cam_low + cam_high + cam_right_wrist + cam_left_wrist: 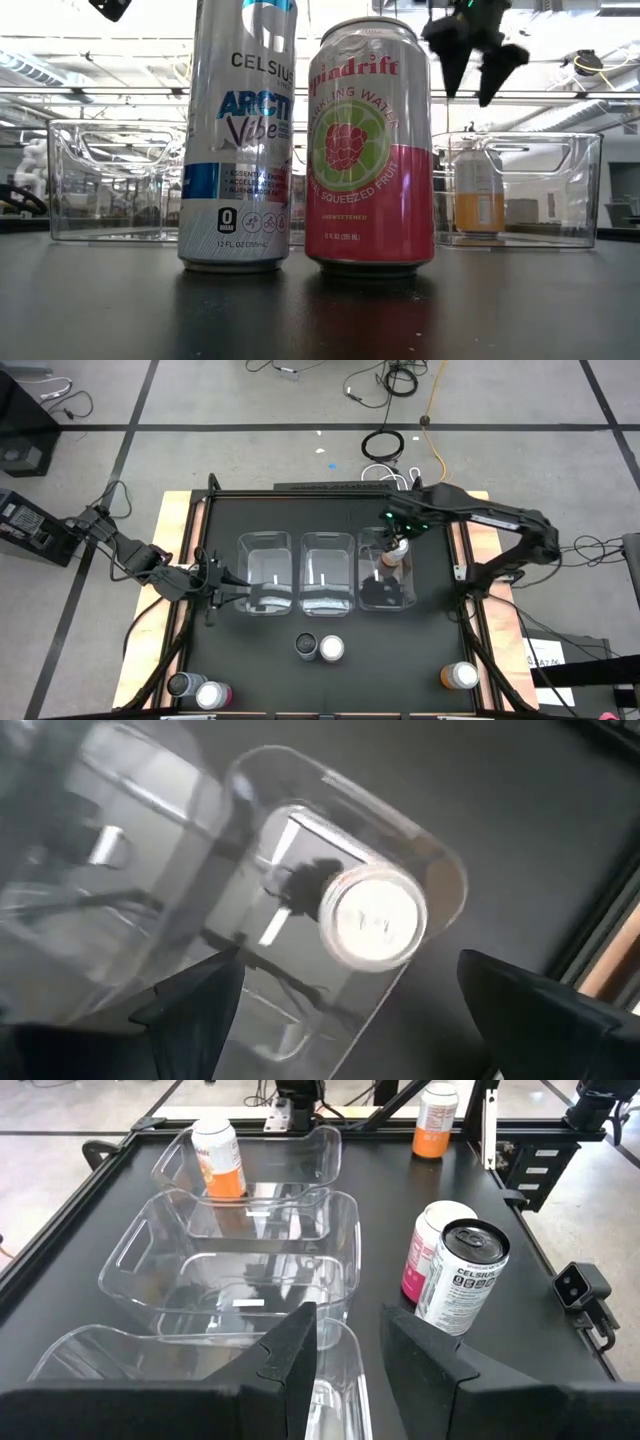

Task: Sort soda cans
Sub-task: Put the right pink-white soda can into the middle transparent bin

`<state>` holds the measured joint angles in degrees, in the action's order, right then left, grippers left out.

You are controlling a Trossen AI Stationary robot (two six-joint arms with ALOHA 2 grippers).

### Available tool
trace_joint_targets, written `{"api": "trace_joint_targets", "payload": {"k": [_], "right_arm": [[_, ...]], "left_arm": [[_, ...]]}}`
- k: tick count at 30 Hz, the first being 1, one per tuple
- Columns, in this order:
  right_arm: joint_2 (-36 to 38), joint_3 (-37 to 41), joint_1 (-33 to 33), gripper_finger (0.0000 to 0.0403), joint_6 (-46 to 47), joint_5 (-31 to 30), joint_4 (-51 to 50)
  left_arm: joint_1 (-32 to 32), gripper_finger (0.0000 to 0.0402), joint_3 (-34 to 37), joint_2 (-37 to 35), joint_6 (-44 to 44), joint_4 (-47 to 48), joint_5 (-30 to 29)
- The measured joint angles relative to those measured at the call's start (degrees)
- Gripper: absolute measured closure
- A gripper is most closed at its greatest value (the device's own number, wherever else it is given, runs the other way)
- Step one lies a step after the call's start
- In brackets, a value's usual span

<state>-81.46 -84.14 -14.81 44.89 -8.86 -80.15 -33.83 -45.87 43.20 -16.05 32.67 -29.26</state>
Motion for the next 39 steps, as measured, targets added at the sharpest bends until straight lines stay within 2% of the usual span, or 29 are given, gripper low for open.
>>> {"api": "trace_joint_targets", "payload": {"k": [7, 17, 31, 39], "right_arm": [[6.7, 0.0, 9.8, 0.0044, 11.8, 0.0, -0.4], [7.6, 0.0, 20.5, 0.0044, 21.2, -3.1, -4.0], [7.5, 0.0, 26.3, 0.0044, 27.7, -7.2, -3.6], [7.5, 0.0, 26.6, 0.0044, 28.0, -9.3, -0.1]], "left_arm": [[0.0, 0.0281, 0.0, 0.0, 0.0, 0.0, 0.0], [0.0, 0.0281, 0.0, 0.0, -0.1, -0.5, 0.0], [0.0, 0.0281, 0.0, 0.3, -3.2, -1.0, 0.4], [0.0, 0.0281, 0.0, 1.3, -3.2, -2.3, 0.5]]}}
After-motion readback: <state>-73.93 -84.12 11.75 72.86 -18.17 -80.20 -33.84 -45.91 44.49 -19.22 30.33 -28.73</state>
